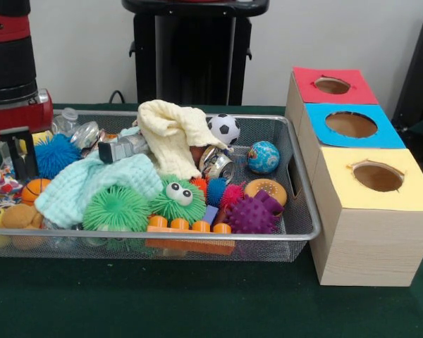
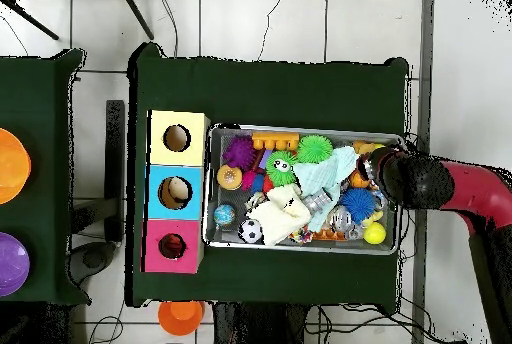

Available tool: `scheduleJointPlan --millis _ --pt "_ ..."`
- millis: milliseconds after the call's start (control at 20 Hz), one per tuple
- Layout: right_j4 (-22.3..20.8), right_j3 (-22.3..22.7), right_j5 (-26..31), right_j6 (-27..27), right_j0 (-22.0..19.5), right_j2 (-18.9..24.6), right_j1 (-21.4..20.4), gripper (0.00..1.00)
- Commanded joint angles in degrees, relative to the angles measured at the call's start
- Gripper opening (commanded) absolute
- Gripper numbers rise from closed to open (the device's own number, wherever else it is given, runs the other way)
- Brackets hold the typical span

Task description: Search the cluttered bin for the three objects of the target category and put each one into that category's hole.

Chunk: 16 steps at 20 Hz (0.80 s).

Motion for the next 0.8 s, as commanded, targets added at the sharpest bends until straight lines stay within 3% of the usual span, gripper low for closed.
scheduleJointPlan --millis 50,250,300,800 --pt "-4.39 -1.80 3.50 -15.63 1.24 0.86 1.42 0.00" --pt "-4.85 -0.58 1.06 -15.32 0.70 1.65 1.30 0.00" --pt "-5.01 -0.44 0.84 -15.46 0.47 1.94 1.35 1.00" --pt "-4.75 0.81 0.35 -15.22 0.07 3.29 0.56 1.00"
